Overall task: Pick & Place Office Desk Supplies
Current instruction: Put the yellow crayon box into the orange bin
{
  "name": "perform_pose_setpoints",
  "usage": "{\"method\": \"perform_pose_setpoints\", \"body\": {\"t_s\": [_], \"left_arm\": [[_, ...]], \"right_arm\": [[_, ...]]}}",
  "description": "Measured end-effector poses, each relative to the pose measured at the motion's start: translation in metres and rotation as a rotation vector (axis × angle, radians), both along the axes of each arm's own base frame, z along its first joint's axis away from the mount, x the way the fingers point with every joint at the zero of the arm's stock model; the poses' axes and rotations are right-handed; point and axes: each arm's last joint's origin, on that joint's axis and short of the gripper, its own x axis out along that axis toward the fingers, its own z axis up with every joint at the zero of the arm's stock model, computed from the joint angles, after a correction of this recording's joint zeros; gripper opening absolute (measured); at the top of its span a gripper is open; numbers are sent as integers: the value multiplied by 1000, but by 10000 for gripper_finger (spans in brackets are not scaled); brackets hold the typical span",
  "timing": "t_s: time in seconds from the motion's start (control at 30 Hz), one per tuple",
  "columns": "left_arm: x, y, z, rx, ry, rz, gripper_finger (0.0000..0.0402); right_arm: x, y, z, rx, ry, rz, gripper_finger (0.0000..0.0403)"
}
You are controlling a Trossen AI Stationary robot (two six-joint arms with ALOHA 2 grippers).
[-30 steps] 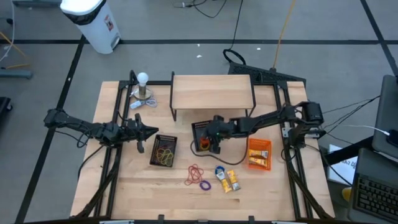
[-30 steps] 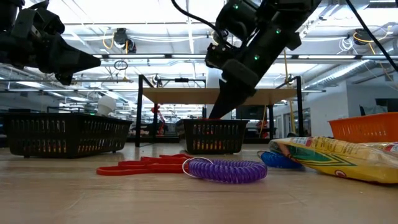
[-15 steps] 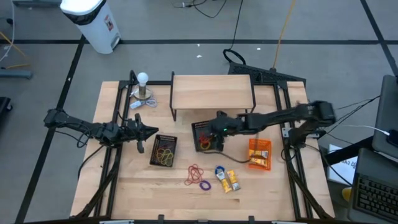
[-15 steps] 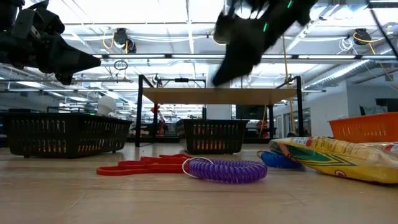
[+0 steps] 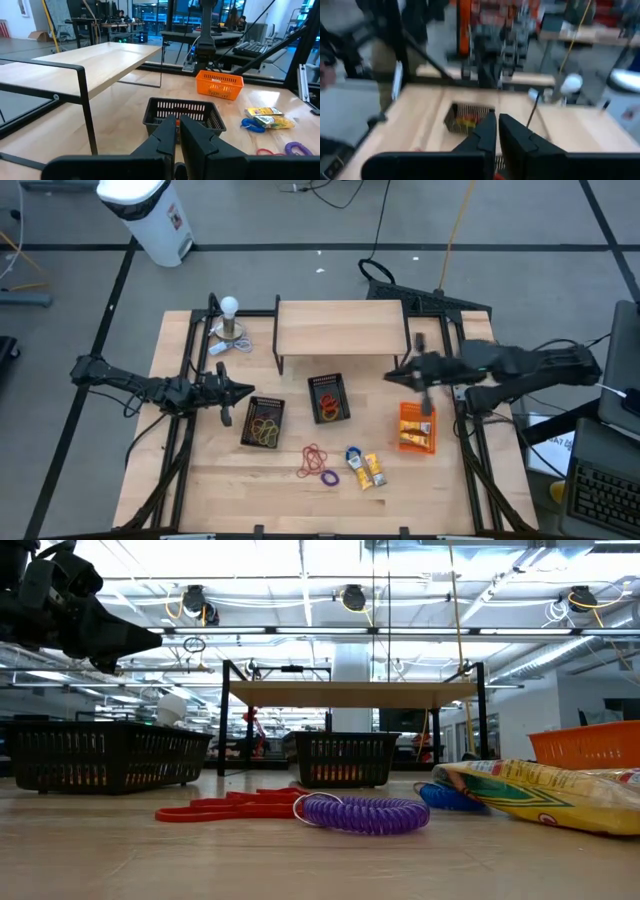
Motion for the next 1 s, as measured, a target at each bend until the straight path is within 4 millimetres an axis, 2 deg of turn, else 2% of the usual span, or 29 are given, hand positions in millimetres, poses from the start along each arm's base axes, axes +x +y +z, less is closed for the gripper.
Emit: {"method": "perform_pose_setpoints", "body": {"t_s": [0.1, 0.23, 0.53, 0.8, 1.0], "left_arm": [[0, 0, 0, 2, 0, 7, 26], [0, 0, 0, 8, 1, 8, 26], [0, 1, 0, 10, -1, 21, 26], [0, 1, 0, 7, -3, 28, 26], [0, 1, 0, 27, 3, 27, 26]], "right_arm": [[-27, -2, -11, 10, -95, 4, 2], [-44, -4, -40, 45, -166, 13, 1], [-57, -4, -101, 71, -286, 65, 0], [-64, -5, -142, 56, -317, 69, 0], [-65, -5, -164, 66, -305, 60, 0]]}}
